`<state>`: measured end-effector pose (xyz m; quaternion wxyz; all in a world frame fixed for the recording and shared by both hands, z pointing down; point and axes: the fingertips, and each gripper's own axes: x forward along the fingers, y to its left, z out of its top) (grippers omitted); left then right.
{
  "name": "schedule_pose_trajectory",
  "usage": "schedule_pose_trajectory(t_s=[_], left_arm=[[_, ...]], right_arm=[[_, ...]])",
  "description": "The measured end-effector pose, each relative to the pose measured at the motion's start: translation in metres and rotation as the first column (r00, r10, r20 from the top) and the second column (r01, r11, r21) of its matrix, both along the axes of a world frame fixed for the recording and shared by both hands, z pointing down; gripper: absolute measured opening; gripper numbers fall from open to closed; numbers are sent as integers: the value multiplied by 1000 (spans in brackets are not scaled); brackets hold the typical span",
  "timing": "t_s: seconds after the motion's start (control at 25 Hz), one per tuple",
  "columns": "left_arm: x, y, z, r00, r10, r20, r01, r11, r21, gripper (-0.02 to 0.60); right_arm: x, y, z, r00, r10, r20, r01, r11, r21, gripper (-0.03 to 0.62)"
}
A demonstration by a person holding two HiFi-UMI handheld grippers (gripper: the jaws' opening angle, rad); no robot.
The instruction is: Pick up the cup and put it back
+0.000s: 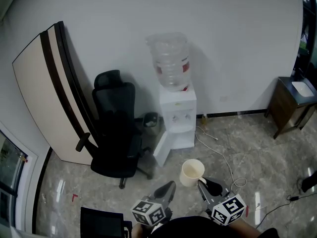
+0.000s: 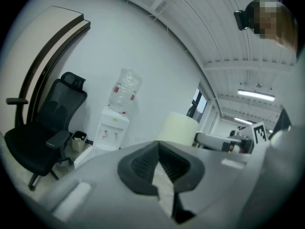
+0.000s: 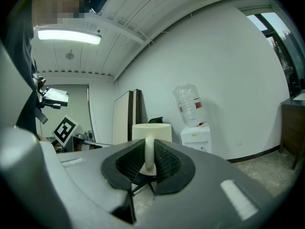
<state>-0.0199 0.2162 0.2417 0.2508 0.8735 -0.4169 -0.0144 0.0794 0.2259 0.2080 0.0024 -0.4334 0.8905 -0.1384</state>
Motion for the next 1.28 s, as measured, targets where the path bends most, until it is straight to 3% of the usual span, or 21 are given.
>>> schedule_pose_trajectory(t_s=[1.28], left_arm=[[15, 18, 3, 1000, -19, 2, 19, 1000, -24, 5]], right_arm=[[21, 17, -3, 1000, 22, 7, -22, 1000, 20, 50]])
